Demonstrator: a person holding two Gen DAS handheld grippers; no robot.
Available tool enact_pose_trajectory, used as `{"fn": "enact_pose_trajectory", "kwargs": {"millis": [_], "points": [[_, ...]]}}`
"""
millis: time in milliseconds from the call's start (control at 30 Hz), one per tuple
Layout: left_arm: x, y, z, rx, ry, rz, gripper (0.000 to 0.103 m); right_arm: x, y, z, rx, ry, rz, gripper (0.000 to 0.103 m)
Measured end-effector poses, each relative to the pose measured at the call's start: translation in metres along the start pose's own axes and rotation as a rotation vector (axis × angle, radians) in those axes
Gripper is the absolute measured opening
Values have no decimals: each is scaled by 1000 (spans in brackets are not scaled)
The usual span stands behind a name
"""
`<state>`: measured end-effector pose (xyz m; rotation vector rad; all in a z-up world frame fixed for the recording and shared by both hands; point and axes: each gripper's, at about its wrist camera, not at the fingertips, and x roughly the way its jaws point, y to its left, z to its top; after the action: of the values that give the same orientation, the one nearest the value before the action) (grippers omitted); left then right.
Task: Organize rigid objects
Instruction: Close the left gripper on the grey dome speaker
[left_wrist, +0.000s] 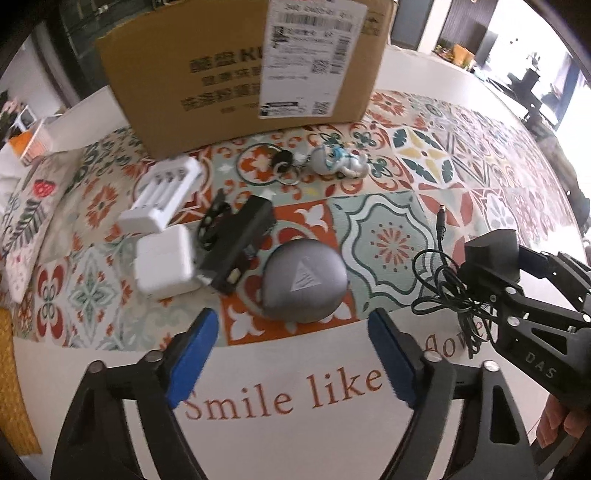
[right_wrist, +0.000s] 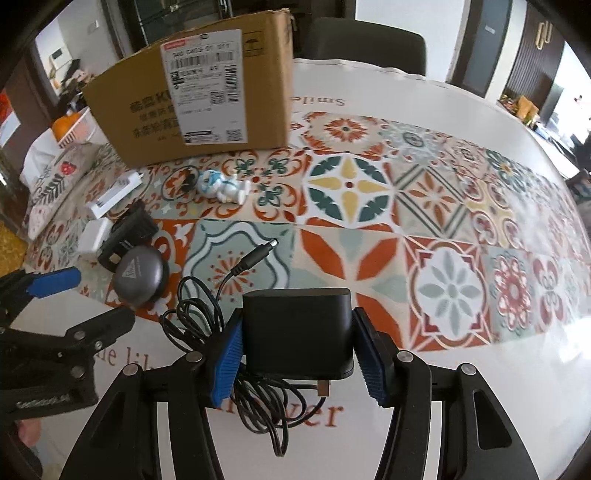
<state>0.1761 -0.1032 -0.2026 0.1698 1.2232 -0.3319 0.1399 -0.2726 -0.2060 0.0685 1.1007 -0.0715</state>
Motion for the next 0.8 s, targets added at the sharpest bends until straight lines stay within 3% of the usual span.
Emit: {"fn": "enact_pose_trajectory", "kwargs": {"millis": [267,333,800], "points": [[18,-5,9,35,3,-3,70,2,-3,-5,28,7,-17,56],[22,-6,11,33,14,-11,64,4,-4,-5,34,12,-20,56],[40,-9,16,48,6,-23,55,8,-1,-3,36,21,-28,56]]}}
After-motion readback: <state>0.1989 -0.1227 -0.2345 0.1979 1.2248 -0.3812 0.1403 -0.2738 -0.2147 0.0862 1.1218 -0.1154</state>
